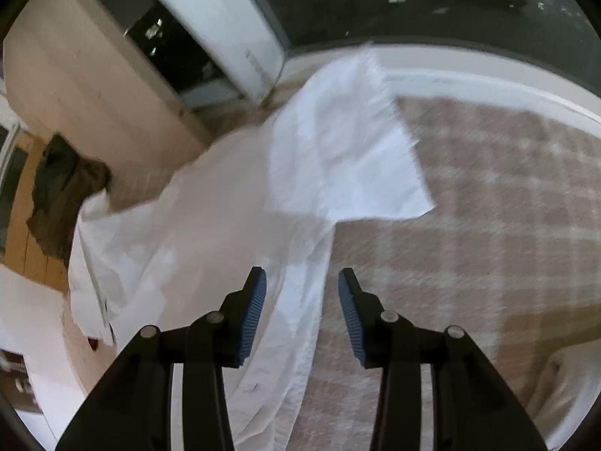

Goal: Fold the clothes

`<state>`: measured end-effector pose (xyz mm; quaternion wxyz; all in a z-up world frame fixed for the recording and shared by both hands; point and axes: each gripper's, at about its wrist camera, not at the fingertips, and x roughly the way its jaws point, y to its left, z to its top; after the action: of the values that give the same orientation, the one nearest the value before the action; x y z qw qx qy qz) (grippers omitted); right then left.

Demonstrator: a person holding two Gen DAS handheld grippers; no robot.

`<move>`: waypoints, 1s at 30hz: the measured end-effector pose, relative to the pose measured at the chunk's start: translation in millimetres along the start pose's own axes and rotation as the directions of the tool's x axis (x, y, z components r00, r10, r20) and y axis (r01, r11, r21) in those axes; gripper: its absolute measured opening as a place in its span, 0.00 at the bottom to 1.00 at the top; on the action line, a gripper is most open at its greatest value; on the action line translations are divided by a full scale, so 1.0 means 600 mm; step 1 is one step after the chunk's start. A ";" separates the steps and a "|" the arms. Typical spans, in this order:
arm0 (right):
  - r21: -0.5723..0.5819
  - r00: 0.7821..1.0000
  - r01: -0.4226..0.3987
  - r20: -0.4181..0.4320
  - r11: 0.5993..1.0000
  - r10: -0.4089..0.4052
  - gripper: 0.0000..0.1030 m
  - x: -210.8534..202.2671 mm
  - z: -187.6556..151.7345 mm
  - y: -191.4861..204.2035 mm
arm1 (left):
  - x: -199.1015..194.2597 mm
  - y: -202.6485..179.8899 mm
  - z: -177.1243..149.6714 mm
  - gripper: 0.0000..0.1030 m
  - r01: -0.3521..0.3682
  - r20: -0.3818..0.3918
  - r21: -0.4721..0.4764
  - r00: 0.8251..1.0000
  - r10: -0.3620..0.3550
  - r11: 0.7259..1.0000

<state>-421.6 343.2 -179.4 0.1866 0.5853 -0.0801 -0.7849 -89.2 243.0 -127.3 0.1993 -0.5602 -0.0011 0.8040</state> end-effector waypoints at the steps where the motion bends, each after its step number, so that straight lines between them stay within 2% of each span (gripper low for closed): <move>1: -0.020 1.000 0.002 -0.013 1.000 -0.002 0.38 0.007 -0.004 0.008 | 0.001 0.000 0.000 0.10 0.000 -0.001 -0.002 1.000 0.000 1.000; 4: -0.068 1.000 -0.006 -0.016 0.998 0.005 0.37 0.018 -0.010 0.029 | 0.002 0.001 0.001 0.10 -0.006 0.001 -0.010 1.000 0.006 1.000; 6: -0.111 1.000 0.015 -0.015 0.994 -0.017 0.03 0.018 -0.013 0.042 | -0.009 0.008 0.001 0.10 -0.003 0.014 -0.020 1.000 0.004 1.000; 10: -0.156 0.998 0.049 0.040 0.987 -0.043 0.02 -0.026 -0.007 0.062 | -0.033 0.020 0.002 0.10 0.007 0.044 -0.045 0.999 -0.005 0.999; 15: -0.198 0.989 0.104 0.119 0.975 -0.082 0.02 -0.087 0.024 0.090 | -0.059 0.020 0.006 0.10 0.078 0.078 -0.062 0.994 -0.073 0.995; 17: -0.218 0.983 0.138 0.153 0.966 -0.106 0.02 -0.093 0.042 0.106 | -0.039 0.004 0.011 0.10 0.104 0.051 -0.033 0.993 -0.102 0.994; 18: -0.226 0.980 0.159 0.154 0.961 -0.126 0.02 -0.083 0.049 0.112 | -0.029 -0.004 0.013 0.15 0.118 0.037 -0.018 0.992 -0.117 0.993; 19: -0.240 0.975 0.196 0.149 0.951 -0.163 0.03 -0.067 0.055 0.117 | -0.014 -0.012 0.013 0.23 0.108 0.010 -0.007 0.994 -0.108 0.994; 20: -0.255 0.970 0.229 0.138 0.939 -0.199 0.03 -0.050 0.058 0.120 | 0.002 -0.019 0.012 0.26 0.097 -0.019 0.004 0.995 -0.097 0.995; 21: -0.266 0.967 0.249 0.117 0.931 -0.226 0.05 -0.037 0.054 0.120 | 0.017 -0.027 0.011 0.28 0.087 -0.048 0.015 0.995 -0.086 0.996; 23: -0.262 0.964 0.266 0.073 0.928 -0.256 0.07 -0.022 0.038 0.115 | 0.001 -0.015 -0.007 0.28 0.081 -0.045 0.008 0.996 -0.081 0.997; 24: -0.260 0.964 0.265 0.058 0.929 -0.259 0.09 -0.019 0.030 0.113 | -0.008 -0.009 -0.016 0.28 0.079 -0.043 0.004 0.996 -0.079 0.997; 25: -0.258 0.969 0.247 0.056 0.934 -0.241 0.12 -0.026 0.018 0.112 | -0.017 -0.002 -0.025 0.32 0.077 -0.040 0.000 0.996 -0.077 0.997; 27: -0.257 0.971 0.240 0.070 0.936 -0.230 0.22 -0.053 -0.010 0.113 | -0.047 0.038 -0.053 0.42 0.043 -0.026 -0.036 0.999 -0.044 0.998; 30: -0.269 0.972 0.233 0.089 0.934 -0.217 0.25 -0.097 -0.067 0.129 | -0.073 0.109 -0.084 0.43 -0.032 -0.020 -0.091 0.999 0.031 0.995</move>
<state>-354.1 298.3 -113.1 0.1734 0.5359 0.0930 -0.8210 -51.9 157.4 -121.6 0.1608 -0.5759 -0.0271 0.8011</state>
